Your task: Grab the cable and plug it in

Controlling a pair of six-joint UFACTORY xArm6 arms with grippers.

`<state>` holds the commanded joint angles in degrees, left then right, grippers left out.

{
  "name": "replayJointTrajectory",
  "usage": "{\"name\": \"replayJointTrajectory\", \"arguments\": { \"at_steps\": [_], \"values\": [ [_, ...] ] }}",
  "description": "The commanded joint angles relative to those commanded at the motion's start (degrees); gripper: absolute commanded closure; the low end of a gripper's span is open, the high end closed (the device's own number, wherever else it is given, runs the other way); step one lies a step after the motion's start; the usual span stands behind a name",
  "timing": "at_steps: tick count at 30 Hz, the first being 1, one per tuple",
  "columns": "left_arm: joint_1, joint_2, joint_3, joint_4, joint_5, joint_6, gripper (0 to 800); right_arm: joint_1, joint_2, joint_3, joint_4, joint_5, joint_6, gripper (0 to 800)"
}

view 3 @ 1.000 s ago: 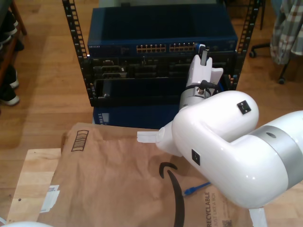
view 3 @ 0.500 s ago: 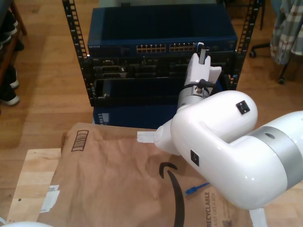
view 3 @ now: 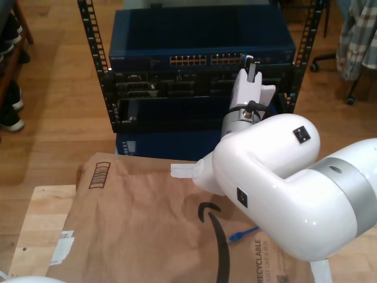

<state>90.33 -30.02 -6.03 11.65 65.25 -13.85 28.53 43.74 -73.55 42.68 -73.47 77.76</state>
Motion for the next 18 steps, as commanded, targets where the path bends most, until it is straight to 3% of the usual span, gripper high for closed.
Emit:
{"name": "replayJointTrajectory", "arguments": {
  "at_steps": [18],
  "values": [
    [0.0, 0.0, 0.0, 0.0, 0.0, 0.0, 0, 0.7, 0.3, 0.8, 0.4, -0.3, 0.8, 800]
  ]
}}
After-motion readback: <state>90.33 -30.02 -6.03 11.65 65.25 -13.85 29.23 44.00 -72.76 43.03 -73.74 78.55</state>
